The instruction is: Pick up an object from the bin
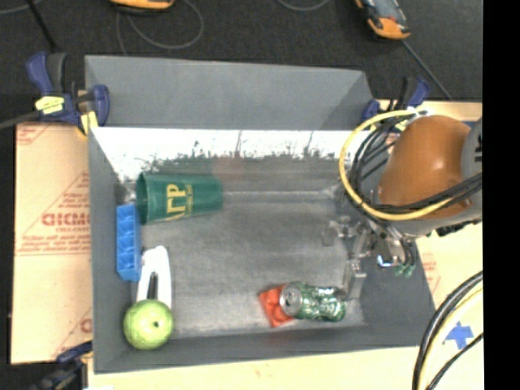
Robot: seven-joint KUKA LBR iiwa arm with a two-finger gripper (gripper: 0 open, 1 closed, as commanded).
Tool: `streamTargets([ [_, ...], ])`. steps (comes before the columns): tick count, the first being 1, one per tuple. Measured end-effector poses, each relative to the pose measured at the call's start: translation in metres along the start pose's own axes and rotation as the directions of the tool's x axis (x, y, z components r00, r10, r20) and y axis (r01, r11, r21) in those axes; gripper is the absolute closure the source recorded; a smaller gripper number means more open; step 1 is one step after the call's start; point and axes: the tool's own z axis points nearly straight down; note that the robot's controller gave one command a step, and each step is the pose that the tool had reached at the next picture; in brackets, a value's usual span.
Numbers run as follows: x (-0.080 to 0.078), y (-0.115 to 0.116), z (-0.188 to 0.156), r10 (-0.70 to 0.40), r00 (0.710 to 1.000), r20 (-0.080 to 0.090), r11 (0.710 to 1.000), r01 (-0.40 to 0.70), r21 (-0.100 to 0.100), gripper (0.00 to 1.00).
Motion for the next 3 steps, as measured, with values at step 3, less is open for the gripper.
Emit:
streamTargets([
  [3,0.025,0.01,0.061,-0.167,0.986,0.004,0.986,0.167,0.0,0.0],
])
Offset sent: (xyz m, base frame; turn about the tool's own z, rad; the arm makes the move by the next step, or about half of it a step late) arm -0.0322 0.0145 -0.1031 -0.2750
